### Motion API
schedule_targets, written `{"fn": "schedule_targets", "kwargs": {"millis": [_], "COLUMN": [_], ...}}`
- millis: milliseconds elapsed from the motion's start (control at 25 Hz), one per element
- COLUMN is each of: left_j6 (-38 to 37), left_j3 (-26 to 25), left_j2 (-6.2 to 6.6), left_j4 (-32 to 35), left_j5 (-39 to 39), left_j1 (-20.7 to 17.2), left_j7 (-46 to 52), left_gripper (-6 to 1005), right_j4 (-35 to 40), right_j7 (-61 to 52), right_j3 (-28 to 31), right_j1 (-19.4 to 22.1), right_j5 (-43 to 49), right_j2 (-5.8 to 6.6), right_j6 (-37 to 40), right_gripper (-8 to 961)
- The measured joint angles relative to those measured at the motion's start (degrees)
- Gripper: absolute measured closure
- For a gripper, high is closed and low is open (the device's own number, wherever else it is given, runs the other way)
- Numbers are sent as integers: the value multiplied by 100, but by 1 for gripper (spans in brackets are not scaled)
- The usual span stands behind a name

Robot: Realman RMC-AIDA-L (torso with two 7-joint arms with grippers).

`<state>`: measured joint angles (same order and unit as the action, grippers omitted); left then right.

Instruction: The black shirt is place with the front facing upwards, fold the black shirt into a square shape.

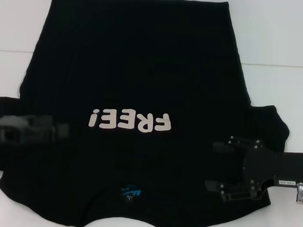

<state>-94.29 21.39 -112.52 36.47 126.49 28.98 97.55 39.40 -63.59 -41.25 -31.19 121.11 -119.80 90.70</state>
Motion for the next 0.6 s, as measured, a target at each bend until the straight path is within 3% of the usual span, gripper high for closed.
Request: {"fn": "schedule_targets", "kwargs": {"millis": [120,160,240,440,600], "left_j6": [17,17,168,564,1064], "left_j3": [-187,-187,-257,-265,-229], "left_j2": [258,258,504,687,734], "left_j4": [-20,-20,50,147,142], "left_j5": [3,3,56,444,1185], "left_j1": [32,32,49,91,248], "left_j7": [963,963,1954,3142,3851], "left_gripper": [50,50,50,51,51], "right_j4": [-2,-2,-2,4,21], "right_j7": [-66,-133,-248,-339,-399], "right_j3": [22,23,23,21,8], "right_j1": [-3,-14,-34,-56,-60], "right_j5": [0,-1,-3,-1,-9], "right_j2": [0,0,0,0,0], "right_j6": [-21,-30,-40,-55,-145], "right_gripper": [12,12,12,12,12]}}
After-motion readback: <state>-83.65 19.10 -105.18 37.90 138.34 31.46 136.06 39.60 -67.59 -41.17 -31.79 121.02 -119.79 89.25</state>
